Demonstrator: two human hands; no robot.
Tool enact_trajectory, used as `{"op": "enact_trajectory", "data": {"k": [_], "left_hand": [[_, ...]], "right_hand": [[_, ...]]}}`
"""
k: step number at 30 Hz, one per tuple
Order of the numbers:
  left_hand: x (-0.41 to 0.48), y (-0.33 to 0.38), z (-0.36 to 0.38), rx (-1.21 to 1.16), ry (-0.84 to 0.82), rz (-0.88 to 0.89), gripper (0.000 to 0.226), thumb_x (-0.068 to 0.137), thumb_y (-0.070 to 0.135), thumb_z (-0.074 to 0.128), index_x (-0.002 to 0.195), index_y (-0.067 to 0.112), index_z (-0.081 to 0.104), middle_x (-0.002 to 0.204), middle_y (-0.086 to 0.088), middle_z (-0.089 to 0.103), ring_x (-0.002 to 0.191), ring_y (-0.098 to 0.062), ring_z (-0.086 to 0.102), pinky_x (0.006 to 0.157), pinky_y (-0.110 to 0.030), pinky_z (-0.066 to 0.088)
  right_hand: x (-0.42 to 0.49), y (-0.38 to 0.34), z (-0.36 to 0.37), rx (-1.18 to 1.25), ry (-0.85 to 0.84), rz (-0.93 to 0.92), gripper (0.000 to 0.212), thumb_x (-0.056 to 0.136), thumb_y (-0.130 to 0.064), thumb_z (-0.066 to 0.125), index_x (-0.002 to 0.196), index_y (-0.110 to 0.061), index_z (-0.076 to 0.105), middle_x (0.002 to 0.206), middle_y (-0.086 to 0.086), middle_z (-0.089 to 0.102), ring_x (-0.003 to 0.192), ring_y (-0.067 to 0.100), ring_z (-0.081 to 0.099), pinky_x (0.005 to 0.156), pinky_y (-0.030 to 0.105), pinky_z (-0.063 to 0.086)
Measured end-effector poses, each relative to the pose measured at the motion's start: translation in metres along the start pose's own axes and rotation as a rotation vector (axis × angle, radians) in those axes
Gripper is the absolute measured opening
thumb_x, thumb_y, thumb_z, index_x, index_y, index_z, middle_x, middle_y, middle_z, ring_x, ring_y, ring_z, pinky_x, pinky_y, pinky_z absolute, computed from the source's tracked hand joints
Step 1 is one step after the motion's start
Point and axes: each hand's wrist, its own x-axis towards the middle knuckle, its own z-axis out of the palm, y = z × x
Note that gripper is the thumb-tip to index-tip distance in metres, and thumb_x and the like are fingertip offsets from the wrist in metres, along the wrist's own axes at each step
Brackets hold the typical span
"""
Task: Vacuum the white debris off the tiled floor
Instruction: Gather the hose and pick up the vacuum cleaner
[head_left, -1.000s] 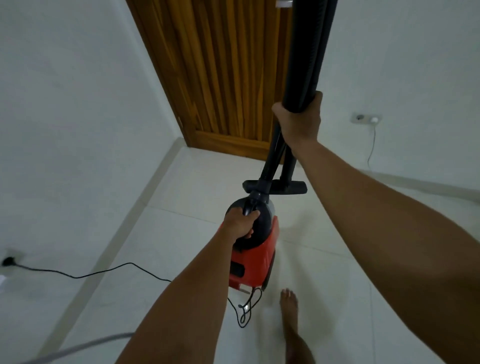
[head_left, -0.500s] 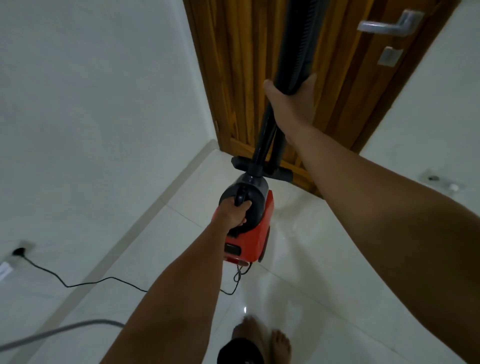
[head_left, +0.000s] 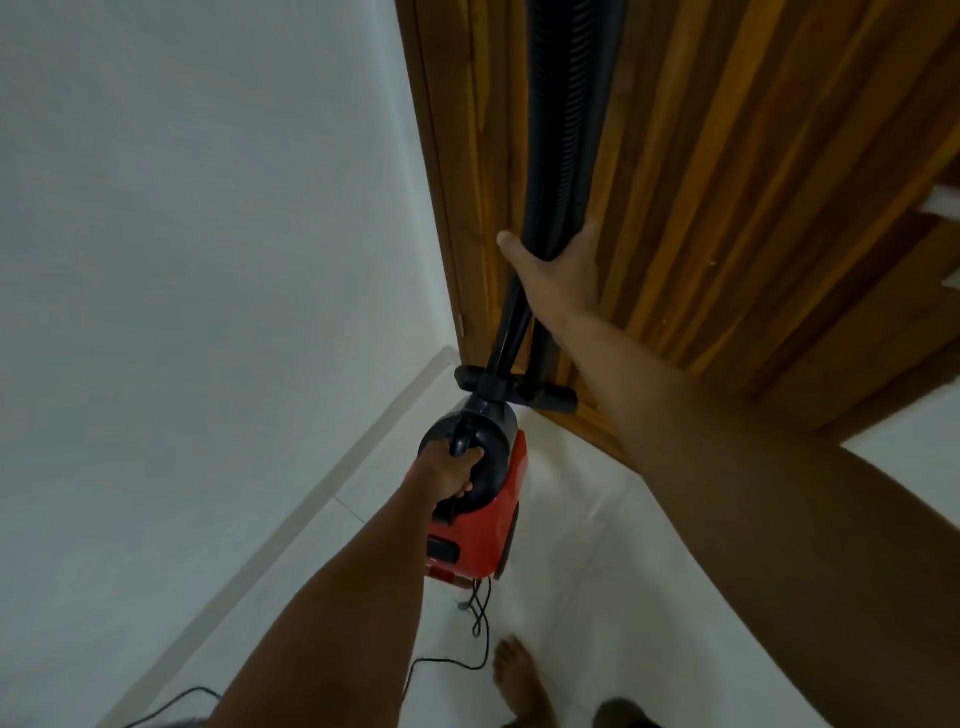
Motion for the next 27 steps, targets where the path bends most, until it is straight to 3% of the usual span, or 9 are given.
{"op": "enact_trajectory", "data": {"k": [2, 4, 8, 10, 12, 17, 21, 24, 27], "left_hand": [[0.041, 0.005, -0.018, 0.040, -0.019, -0.008, 0.041, 0.097, 0.042, 0.065, 0.069, 0.012, 0.064, 0.055, -0.006, 0.066, 0.060, -0.027, 0.065, 0.084, -0.051, 0.059], [0.076, 0.016, -0.036, 0.061, -0.025, -0.030, 0.039, 0.096, 0.044, 0.064, 0.071, 0.013, 0.065, 0.058, -0.007, 0.069, 0.062, -0.027, 0.067, 0.085, -0.049, 0.059], [0.152, 0.040, -0.073, 0.061, -0.036, -0.067, 0.032, 0.099, 0.039, 0.064, 0.081, 0.012, 0.062, 0.061, -0.006, 0.068, 0.062, -0.024, 0.066, 0.086, -0.044, 0.059], [0.196, 0.049, -0.090, 0.067, -0.049, -0.068, 0.030, 0.100, 0.036, 0.063, 0.080, 0.014, 0.062, 0.063, -0.007, 0.067, 0.067, -0.027, 0.067, 0.088, -0.047, 0.060], [0.243, 0.053, -0.104, 0.080, -0.062, -0.082, 0.028, 0.100, 0.037, 0.062, 0.080, 0.017, 0.062, 0.066, -0.008, 0.068, 0.071, -0.028, 0.068, 0.089, -0.045, 0.059], [0.345, 0.046, -0.116, 0.091, -0.074, -0.084, 0.030, 0.099, 0.036, 0.063, 0.093, 0.008, 0.069, 0.074, -0.011, 0.068, 0.068, -0.027, 0.065, 0.080, -0.043, 0.059], [0.422, 0.030, -0.123, 0.059, -0.084, -0.077, 0.034, 0.098, 0.033, 0.064, 0.109, 0.001, 0.069, 0.082, -0.012, 0.068, 0.073, -0.029, 0.065, 0.074, -0.043, 0.059], [0.474, 0.012, -0.122, 0.109, -0.137, -0.118, 0.027, 0.097, 0.040, 0.064, 0.091, 0.015, 0.069, 0.075, -0.010, 0.070, 0.073, -0.029, 0.069, 0.079, -0.046, 0.061], [0.519, -0.010, -0.116, 0.105, -0.150, -0.143, 0.030, 0.099, 0.038, 0.063, 0.081, 0.014, 0.065, 0.064, -0.009, 0.063, 0.066, -0.026, 0.063, 0.067, -0.041, 0.053]], "right_hand": [[0.031, 0.016, 0.023, -0.004, 0.003, 0.039, 0.087, 0.076, -0.041, 0.086, 0.141, -0.016, 0.035, 0.130, -0.004, 0.055, 0.113, 0.009, 0.057, 0.088, 0.009, 0.048], [0.060, 0.028, 0.045, -0.001, -0.023, 0.070, 0.096, 0.076, -0.042, 0.086, 0.147, -0.014, 0.028, 0.136, -0.005, 0.050, 0.120, 0.008, 0.052, 0.089, 0.005, 0.040], [0.125, 0.068, 0.086, -0.144, -0.026, 0.058, 0.085, 0.075, -0.023, 0.088, 0.139, -0.003, 0.035, 0.116, -0.007, 0.045, 0.103, 0.004, 0.047, 0.071, -0.010, 0.036], [0.161, 0.099, 0.109, -0.264, -0.014, 0.052, 0.074, 0.071, -0.015, 0.083, 0.131, 0.000, 0.043, 0.111, 0.000, 0.054, 0.097, 0.011, 0.056, 0.082, 0.009, 0.053], [0.196, 0.133, 0.140, -0.309, -0.048, 0.096, 0.073, 0.072, -0.010, 0.074, 0.136, -0.005, 0.038, 0.119, 0.005, 0.055, 0.104, 0.016, 0.058, 0.093, 0.031, 0.056], [0.268, 0.221, 0.192, -0.416, -0.081, 0.168, 0.065, 0.081, -0.010, 0.056, 0.140, -0.020, 0.032, 0.124, 0.006, 0.053, 0.109, 0.020, 0.059, 0.096, 0.040, 0.056], [0.310, 0.280, 0.218, -0.532, -0.095, 0.186, 0.054, 0.087, -0.007, 0.059, 0.136, -0.007, 0.037, 0.126, 0.007, 0.052, 0.109, 0.015, 0.052, 0.095, 0.021, 0.039], [0.337, 0.328, 0.238, -0.486, -0.121, 0.202, 0.065, 0.084, -0.001, 0.059, 0.143, -0.004, 0.033, 0.137, 0.013, 0.050, 0.125, 0.025, 0.052, 0.098, 0.012, 0.034], [0.351, 0.371, 0.261, -0.531, -0.135, 0.199, 0.065, 0.086, 0.007, 0.061, 0.144, -0.001, 0.032, 0.140, 0.015, 0.047, 0.128, 0.025, 0.047, 0.086, -0.009, 0.026]]}}
